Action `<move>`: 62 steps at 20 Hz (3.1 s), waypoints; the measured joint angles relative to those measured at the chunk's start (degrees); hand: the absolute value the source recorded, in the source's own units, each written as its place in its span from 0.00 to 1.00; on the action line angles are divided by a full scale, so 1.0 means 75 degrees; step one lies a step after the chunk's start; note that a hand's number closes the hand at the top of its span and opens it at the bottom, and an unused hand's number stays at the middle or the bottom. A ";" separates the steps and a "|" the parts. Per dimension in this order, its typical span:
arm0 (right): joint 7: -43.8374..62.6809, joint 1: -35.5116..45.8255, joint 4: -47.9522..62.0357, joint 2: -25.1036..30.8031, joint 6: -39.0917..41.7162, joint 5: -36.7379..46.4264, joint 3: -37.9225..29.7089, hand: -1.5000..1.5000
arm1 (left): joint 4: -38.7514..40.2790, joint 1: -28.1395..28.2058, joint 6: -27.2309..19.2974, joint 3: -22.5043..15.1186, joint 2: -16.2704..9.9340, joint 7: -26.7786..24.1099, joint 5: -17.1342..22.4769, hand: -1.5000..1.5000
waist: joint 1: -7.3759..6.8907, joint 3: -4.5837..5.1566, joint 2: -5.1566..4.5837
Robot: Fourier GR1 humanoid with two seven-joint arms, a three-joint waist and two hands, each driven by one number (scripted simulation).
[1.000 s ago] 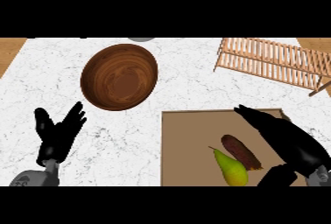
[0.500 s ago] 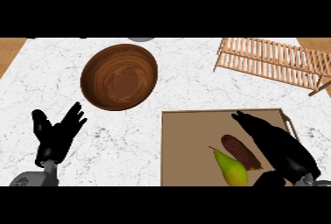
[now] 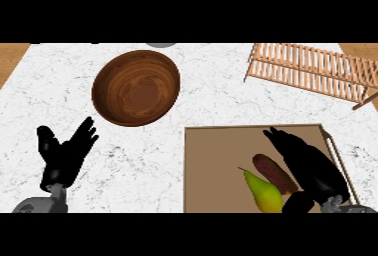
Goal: Pick the sweet potato from the tray and place it in the tiered shelf
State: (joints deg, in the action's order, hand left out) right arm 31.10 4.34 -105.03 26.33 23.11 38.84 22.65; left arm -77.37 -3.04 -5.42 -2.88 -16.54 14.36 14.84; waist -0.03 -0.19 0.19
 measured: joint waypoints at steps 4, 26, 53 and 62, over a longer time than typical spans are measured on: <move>-0.0430 0.0169 0.0601 -0.0276 -0.0217 0.0514 -0.0072 0.00 | 0.0013 -0.0006 0.0050 0.0104 0.0101 0.0090 -0.0124 0.50 | -0.0011 0.0005 0.0005; -0.2891 0.0356 0.2030 -0.0584 -0.0037 0.1593 0.0131 1.00 | -0.0158 0.0126 0.0399 0.0471 0.0322 0.0079 -0.0445 0.50 | -0.0001 0.0166 0.0107; 0.2805 0.4230 -0.0603 -0.3162 -0.0569 0.1886 -0.2434 1.00 | -0.0216 0.0132 0.0372 0.0591 0.0429 0.0297 -0.0560 0.50 | 0.0049 0.0019 0.0034; 0.3033 0.6413 -0.0270 -0.1978 0.0313 0.1133 -0.4396 1.00 | -0.0116 0.0074 0.0357 0.0558 0.0560 0.0130 -0.0741 0.50 | -0.0002 -0.0003 0.0021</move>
State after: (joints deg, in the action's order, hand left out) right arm 53.85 52.44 -107.06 11.49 25.45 47.34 -10.31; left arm -78.25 -2.49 -2.74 1.30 -12.34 15.33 9.28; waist -0.04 -0.21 0.35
